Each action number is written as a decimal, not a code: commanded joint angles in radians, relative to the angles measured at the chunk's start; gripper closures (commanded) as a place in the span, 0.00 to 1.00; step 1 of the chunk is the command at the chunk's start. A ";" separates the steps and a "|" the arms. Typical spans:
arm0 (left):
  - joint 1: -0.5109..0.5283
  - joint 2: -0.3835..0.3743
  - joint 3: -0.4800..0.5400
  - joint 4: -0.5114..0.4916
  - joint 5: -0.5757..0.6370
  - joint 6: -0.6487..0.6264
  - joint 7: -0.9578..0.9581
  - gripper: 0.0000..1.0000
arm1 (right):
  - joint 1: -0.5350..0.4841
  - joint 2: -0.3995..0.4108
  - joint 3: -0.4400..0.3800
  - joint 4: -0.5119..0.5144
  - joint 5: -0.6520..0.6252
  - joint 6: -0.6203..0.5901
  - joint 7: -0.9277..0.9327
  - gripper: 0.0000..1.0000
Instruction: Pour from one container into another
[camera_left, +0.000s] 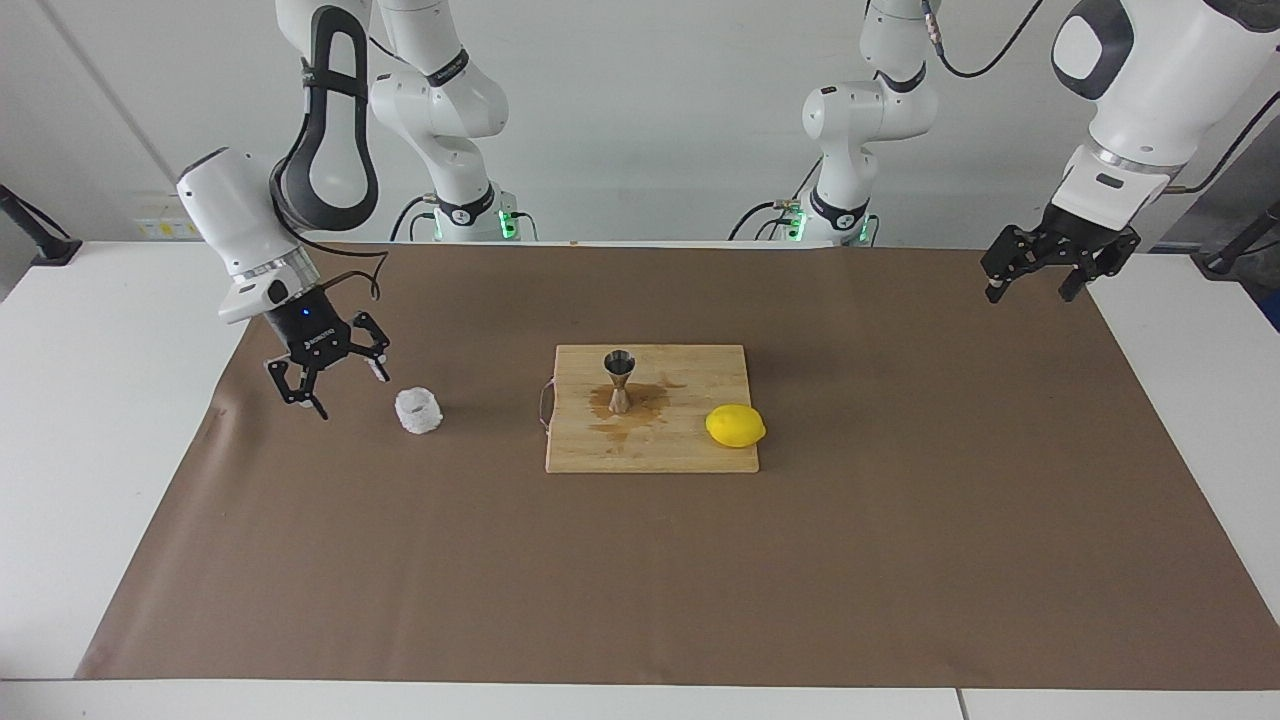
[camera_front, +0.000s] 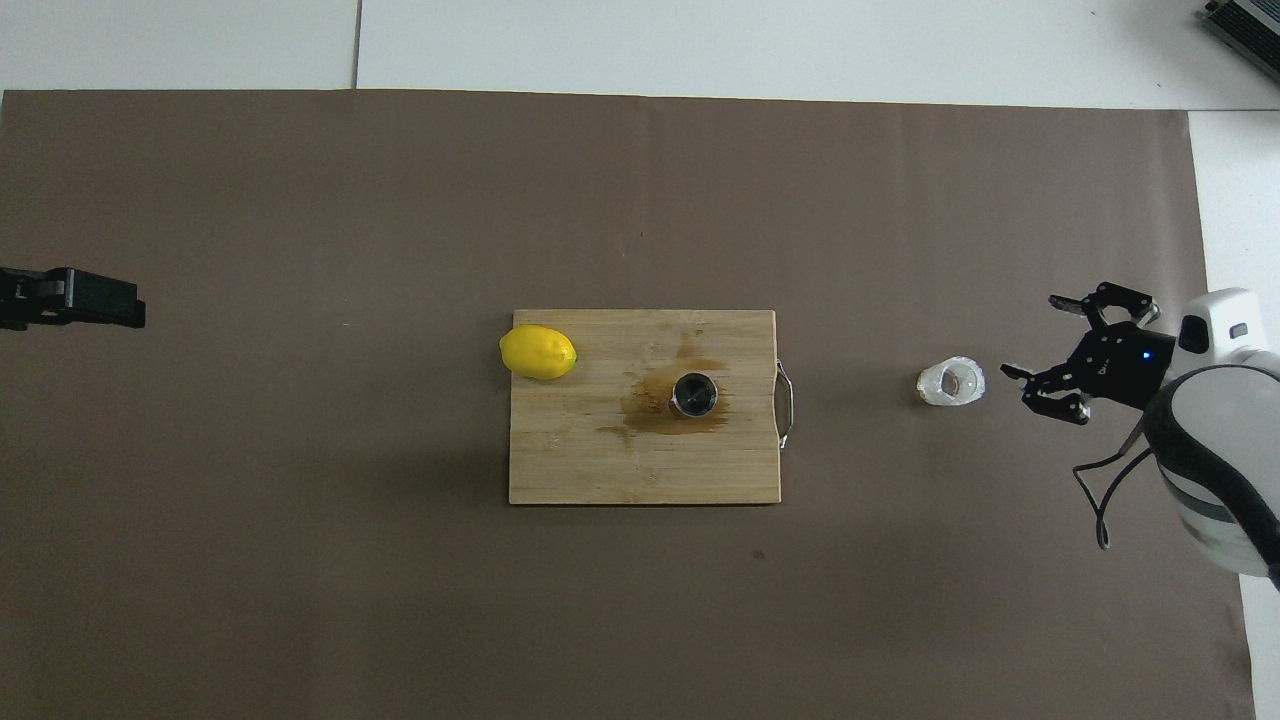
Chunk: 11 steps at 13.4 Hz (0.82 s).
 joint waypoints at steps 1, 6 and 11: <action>-0.005 -0.014 0.005 -0.007 0.009 -0.010 -0.011 0.00 | 0.022 -0.003 0.015 0.081 -0.135 -0.016 0.265 0.00; -0.005 -0.014 0.005 -0.007 0.009 -0.010 -0.011 0.00 | 0.074 0.019 0.018 0.305 -0.460 -0.215 0.877 0.00; -0.005 -0.016 0.005 -0.007 0.009 -0.010 -0.010 0.00 | 0.168 0.042 0.025 0.594 -0.680 -0.618 1.361 0.00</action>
